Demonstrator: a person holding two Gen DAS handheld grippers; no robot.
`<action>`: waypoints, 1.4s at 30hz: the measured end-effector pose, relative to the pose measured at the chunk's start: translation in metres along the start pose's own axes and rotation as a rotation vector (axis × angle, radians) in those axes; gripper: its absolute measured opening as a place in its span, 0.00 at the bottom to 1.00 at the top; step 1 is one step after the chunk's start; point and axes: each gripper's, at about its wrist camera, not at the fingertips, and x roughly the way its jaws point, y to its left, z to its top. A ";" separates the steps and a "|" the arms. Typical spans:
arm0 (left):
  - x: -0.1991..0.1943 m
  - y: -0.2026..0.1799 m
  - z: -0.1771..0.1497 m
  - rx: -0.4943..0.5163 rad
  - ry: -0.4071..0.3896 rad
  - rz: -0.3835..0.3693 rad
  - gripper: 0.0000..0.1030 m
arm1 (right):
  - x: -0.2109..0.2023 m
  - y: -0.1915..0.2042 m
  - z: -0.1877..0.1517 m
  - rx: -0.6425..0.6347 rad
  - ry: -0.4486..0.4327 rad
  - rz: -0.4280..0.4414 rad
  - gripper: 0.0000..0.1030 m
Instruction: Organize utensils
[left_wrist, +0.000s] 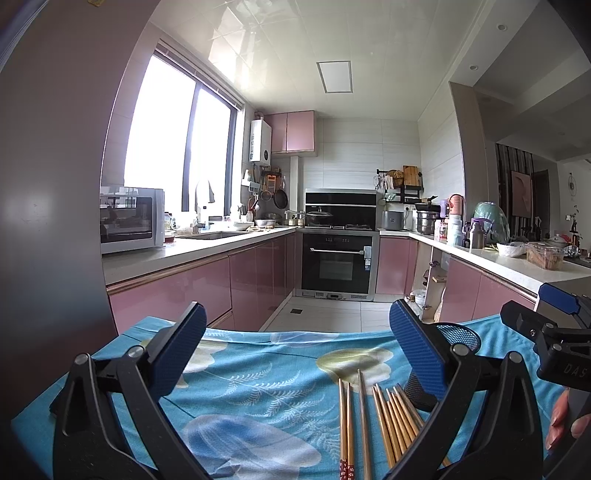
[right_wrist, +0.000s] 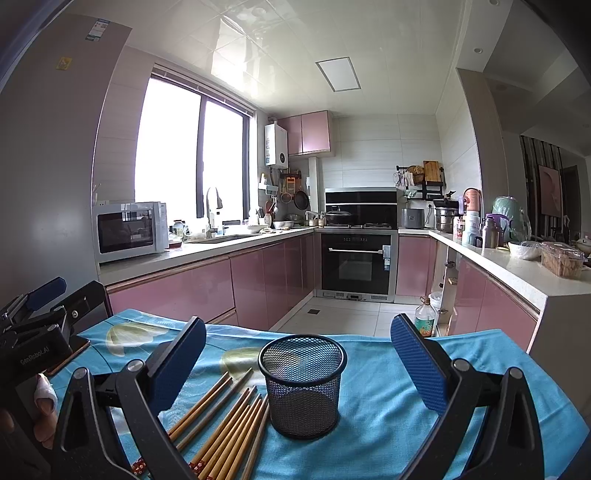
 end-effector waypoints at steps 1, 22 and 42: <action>0.000 0.000 0.000 0.000 0.000 0.001 0.95 | 0.000 -0.001 0.000 0.001 0.000 0.001 0.94; 0.000 -0.001 0.001 -0.001 0.001 -0.002 0.95 | 0.000 -0.001 -0.001 0.002 -0.004 0.001 0.94; 0.002 -0.002 0.001 0.002 0.005 -0.005 0.95 | -0.001 -0.001 0.000 0.006 -0.007 0.000 0.94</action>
